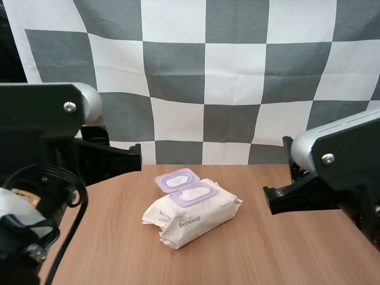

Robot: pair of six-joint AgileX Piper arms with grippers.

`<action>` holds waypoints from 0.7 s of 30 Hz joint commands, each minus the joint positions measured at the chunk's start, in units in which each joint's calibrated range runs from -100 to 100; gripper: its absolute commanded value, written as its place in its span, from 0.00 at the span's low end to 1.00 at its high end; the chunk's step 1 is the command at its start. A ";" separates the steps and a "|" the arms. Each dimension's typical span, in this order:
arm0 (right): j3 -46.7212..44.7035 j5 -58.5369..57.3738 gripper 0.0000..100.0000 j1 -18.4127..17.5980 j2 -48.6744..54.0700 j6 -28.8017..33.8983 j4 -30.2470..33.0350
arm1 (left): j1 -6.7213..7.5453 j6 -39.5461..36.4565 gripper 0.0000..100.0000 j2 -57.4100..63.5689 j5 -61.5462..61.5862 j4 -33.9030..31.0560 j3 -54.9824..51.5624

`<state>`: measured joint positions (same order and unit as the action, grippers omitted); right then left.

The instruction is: Open the wet wipes lid

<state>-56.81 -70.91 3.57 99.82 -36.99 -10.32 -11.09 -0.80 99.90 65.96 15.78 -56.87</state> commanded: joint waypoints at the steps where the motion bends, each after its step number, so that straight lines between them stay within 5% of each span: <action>1: -14.29 10.81 0.76 -0.01 0.18 -0.24 1.33 | 0.03 -3.86 0.81 0.10 -11.34 0.17 -14.16; 4: -20.05 15.78 0.62 -0.01 0.18 -0.35 2.53 | 0.03 -2.09 0.80 0.10 -18.37 0.23 -21.53; 7: -23.03 20.16 0.36 -0.01 0.18 -1.16 2.53 | 0.03 0.81 0.75 0.10 -23.04 0.35 -27.56; 11: -26.28 22.68 0.01 -0.01 0.18 -1.40 2.53 | 1.31 0.93 0.57 0.10 -26.31 2.55 -33.55; 16: -27.23 22.50 0.10 -0.01 0.18 -1.40 2.13 | 5.09 3.02 0.24 0.10 -34.65 2.15 -37.07; 21: -27.28 21.87 0.16 -0.01 0.18 -1.21 1.92 | 6.63 6.54 0.02 0.10 -30.47 0.14 -40.03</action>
<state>-83.99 -48.38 3.57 99.98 -38.30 -8.41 -4.66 4.67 100.00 31.27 16.92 -95.70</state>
